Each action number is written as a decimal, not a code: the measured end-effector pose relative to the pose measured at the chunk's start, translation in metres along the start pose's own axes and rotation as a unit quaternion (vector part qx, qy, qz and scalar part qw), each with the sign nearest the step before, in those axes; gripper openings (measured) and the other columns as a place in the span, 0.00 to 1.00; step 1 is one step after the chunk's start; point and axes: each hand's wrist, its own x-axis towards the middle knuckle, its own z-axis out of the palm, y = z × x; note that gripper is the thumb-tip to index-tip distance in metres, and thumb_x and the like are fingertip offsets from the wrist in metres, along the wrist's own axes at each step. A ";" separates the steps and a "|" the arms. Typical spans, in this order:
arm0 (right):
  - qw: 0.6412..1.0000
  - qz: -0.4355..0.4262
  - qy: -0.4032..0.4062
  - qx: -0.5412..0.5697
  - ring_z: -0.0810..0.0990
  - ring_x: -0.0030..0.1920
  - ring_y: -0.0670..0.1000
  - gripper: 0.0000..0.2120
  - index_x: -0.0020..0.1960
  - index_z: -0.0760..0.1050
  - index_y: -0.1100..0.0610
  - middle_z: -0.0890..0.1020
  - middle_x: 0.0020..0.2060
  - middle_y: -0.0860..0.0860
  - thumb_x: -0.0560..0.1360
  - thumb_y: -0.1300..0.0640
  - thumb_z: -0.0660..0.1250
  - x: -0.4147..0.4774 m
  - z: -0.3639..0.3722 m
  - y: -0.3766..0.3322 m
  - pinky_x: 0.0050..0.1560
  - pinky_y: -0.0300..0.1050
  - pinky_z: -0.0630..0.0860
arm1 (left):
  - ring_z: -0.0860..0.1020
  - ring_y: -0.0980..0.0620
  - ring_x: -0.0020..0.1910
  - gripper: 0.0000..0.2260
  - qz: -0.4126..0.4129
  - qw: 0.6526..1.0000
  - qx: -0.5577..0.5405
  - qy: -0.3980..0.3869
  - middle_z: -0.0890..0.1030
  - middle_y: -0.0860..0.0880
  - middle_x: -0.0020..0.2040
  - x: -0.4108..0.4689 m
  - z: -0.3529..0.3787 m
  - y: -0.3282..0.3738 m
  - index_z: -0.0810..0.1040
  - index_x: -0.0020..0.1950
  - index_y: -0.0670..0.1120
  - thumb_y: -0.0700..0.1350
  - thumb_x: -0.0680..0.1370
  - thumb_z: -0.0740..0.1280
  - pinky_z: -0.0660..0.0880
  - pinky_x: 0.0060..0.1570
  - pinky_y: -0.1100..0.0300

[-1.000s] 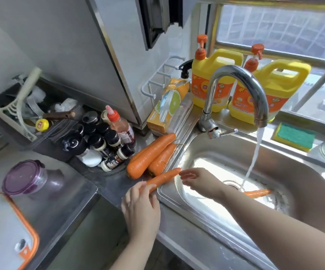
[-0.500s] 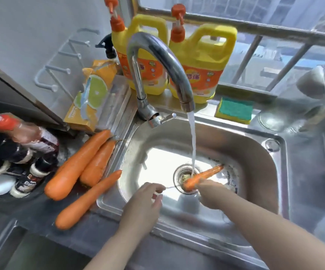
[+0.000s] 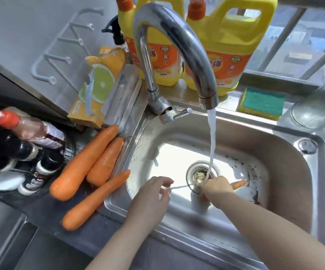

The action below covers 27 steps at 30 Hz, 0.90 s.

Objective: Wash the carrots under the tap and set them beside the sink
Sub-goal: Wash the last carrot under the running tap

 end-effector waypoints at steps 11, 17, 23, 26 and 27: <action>0.888 -0.016 0.127 0.442 0.77 0.51 0.48 0.14 0.55 0.76 0.48 0.79 0.49 0.43 0.71 0.49 0.72 -0.069 -0.073 0.026 0.52 0.43 0.74 | 0.76 0.63 0.47 0.11 -0.043 0.994 -0.082 -0.057 0.78 0.60 0.56 -0.006 -0.013 0.036 0.76 0.64 0.56 0.47 0.82 0.64 0.69 0.39 0.72; 0.769 -0.032 0.251 0.588 0.83 0.42 0.45 0.15 0.56 0.77 0.51 0.84 0.44 0.47 0.71 0.60 0.74 -0.140 -0.144 0.045 0.47 0.40 0.80 | 0.73 0.54 0.66 0.21 0.004 0.991 -0.084 -0.101 0.74 0.56 0.67 -0.005 -0.023 0.091 0.65 0.74 0.58 0.50 0.82 0.65 0.73 0.58 0.58; 0.728 0.013 0.335 0.597 0.79 0.42 0.41 0.13 0.52 0.76 0.46 0.83 0.44 0.42 0.73 0.42 0.74 -0.168 -0.166 0.032 0.43 0.40 0.74 | 0.74 0.59 0.35 0.08 0.074 0.994 -0.056 -0.058 0.79 0.53 0.42 -0.010 -0.021 0.136 0.69 0.62 0.59 0.47 0.85 0.58 0.67 0.27 0.70; 0.670 0.070 0.380 0.634 0.82 0.40 0.50 0.17 0.43 0.77 0.49 0.81 0.36 0.44 0.73 0.35 0.70 -0.166 -0.175 0.029 0.46 0.50 0.79 | 0.76 0.55 0.45 0.19 0.114 0.991 -0.046 -0.052 0.80 0.52 0.53 -0.011 -0.023 0.148 0.62 0.75 0.59 0.46 0.85 0.58 0.66 0.32 0.73; 0.656 0.079 0.386 0.644 0.82 0.38 0.52 0.21 0.41 0.77 0.52 0.80 0.34 0.44 0.73 0.33 0.68 -0.164 -0.178 0.029 0.46 0.51 0.78 | 0.76 0.54 0.46 0.21 0.120 0.991 -0.038 -0.049 0.80 0.51 0.54 -0.010 -0.026 0.150 0.60 0.77 0.58 0.46 0.85 0.58 0.66 0.32 0.73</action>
